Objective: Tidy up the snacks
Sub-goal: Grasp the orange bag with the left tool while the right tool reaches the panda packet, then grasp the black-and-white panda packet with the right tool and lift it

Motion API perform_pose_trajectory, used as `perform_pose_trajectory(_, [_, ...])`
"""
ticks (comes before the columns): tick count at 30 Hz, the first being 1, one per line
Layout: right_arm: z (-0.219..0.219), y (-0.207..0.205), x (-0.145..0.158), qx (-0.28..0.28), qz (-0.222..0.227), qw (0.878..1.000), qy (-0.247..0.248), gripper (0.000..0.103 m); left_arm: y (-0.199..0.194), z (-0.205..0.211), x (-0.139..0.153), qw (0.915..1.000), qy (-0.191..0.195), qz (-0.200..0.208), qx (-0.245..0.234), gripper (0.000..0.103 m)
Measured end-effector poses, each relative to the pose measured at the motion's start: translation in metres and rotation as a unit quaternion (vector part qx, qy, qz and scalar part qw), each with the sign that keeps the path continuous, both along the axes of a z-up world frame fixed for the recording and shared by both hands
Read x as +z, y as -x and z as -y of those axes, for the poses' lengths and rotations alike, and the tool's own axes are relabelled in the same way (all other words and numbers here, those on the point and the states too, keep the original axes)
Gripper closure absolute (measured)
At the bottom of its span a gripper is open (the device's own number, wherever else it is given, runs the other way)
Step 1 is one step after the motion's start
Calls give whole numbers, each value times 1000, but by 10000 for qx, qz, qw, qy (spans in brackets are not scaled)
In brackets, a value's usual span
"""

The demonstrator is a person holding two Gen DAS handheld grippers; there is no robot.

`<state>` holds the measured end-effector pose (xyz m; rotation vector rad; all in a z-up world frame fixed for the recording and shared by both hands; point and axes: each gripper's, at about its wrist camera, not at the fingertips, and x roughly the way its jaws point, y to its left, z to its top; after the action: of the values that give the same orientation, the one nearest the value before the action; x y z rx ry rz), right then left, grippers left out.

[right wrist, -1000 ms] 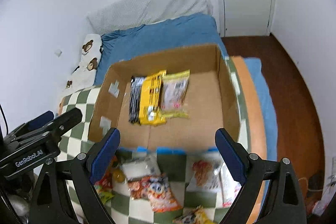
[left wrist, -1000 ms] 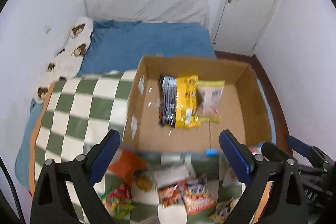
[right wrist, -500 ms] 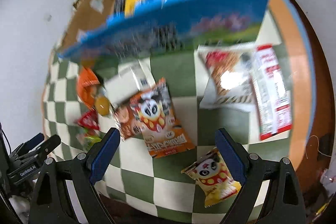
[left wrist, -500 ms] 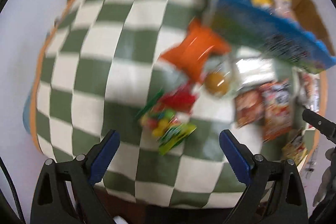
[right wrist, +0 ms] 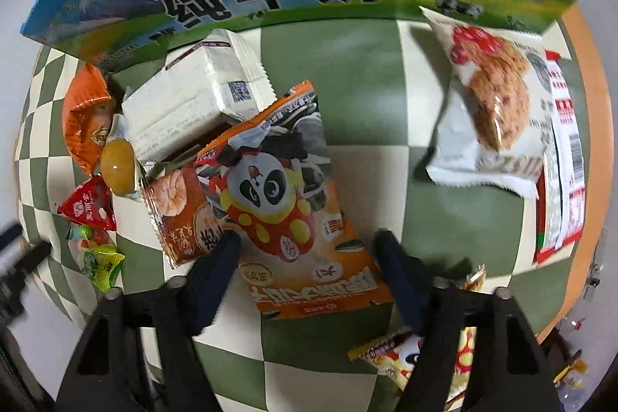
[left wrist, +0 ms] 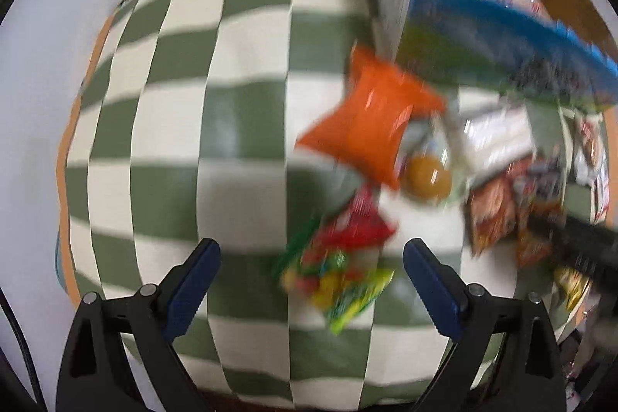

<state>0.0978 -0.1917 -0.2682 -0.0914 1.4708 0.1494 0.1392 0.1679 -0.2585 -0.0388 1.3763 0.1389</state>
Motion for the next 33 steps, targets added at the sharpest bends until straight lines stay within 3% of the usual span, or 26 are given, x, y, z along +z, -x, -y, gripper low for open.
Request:
perform_pose_trajectory(3, [15, 3, 0, -410, -124, 9987, -292, 46, -31, 7, -4, 9993, -169, 10, -329, 6])
perform_pose_trajectory(9, [34, 4, -7, -844, -347, 9940, -601, 45, -74, 18, -28, 9944, -195, -175, -1021, 8])
perform_pose_trajectory(11, [37, 2, -8, -876, -352, 9938, -584, 43, -76, 22, -36, 9925, -130, -162, -1208, 33])
perform_pose_trajectory(12, [36, 2, -8, -879, -356, 9940, -553, 42, -79, 24, -36, 9919, -128, -215, -1249, 61])
perform_pose_trajectory(13, [34, 2, -9, -872, -357, 9941, -527, 41, -79, 25, -40, 9917, -120, -308, -1246, 63])
perform_pose_trajectory(17, [30, 2, -15, -726, -378, 9961, -342, 39, -67, 14, -42, 9958, 35, -245, -885, 64])
perform_pose_trajectory(20, [23, 2, -17, -628, -323, 9972, -224, 41, -56, 3, -27, 9985, 236, -167, -473, 64])
perform_pose_trajectory(23, [16, 4, -16, -603, -183, 9978, -205, 50, -26, -6, -10, 9990, 419, -59, -170, 64])
perform_pose_trajectory(29, [15, 23, -5, -471, -294, 9979, -320, 58, 32, 7, 18, 9967, 796, 86, -127, 64])
perform_pose_trajectory(33, [12, 43, -9, -309, -523, 9975, -371, 58, 49, 31, 1, 9942, 1051, -201, -125, 64])
